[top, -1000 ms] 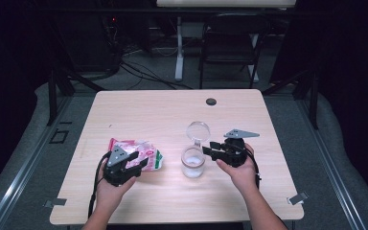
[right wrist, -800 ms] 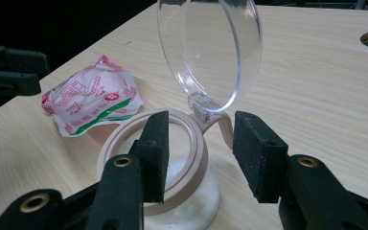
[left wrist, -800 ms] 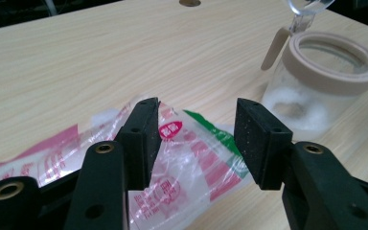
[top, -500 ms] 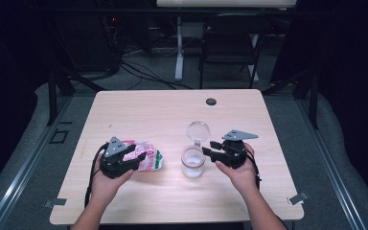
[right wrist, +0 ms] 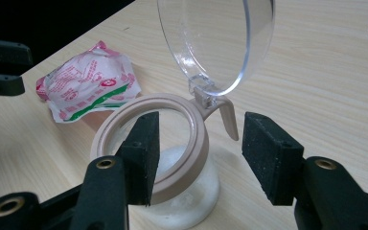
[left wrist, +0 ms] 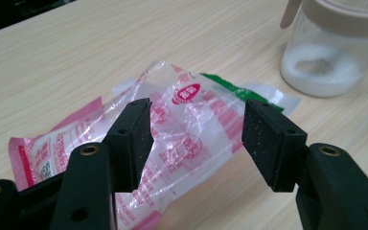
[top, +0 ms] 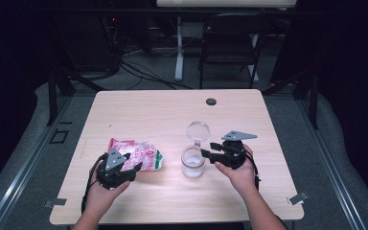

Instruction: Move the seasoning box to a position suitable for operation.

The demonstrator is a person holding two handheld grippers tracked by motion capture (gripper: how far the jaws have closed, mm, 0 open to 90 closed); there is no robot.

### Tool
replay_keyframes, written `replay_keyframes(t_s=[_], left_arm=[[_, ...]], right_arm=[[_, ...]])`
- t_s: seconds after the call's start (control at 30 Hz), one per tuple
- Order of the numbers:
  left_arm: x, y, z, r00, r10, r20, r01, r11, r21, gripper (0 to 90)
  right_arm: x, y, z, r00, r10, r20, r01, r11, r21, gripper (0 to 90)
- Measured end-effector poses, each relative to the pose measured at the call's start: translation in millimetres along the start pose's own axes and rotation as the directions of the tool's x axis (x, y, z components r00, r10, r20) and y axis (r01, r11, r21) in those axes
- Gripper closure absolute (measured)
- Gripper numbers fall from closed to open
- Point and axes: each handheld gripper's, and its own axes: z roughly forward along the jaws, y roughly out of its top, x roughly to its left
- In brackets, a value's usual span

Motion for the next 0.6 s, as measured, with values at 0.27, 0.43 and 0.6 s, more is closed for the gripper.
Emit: replay_keyframes(t_s=[0.27, 0.43, 0.6], left_arm=[[-10.5, -7.2, 6.5, 0.9992, 0.034, 0.021, -0.035, 0.9992, 0.021, 41.2], [-18.5, -9.9, 14.8, 0.9958, 0.089, -0.022, -0.087, 0.9939, 0.067, 39.4], [-21.5, -13.2, 22.2, 0.9915, 0.125, -0.037, -0.121, 0.9874, 0.102, 39.3]], right_arm=[[-1.3, -1.9, 0.9, 0.9997, 0.012, 0.023, -0.012, 0.9998, -0.016, 46.9], [-1.5, -2.4, 2.0, 0.9996, 0.005, 0.028, -0.005, 0.9999, -0.015, 46.7], [-1.5, -3.0, 3.2, 0.9995, 0.000, 0.032, 0.000, 1.0000, -0.010, 46.5]])
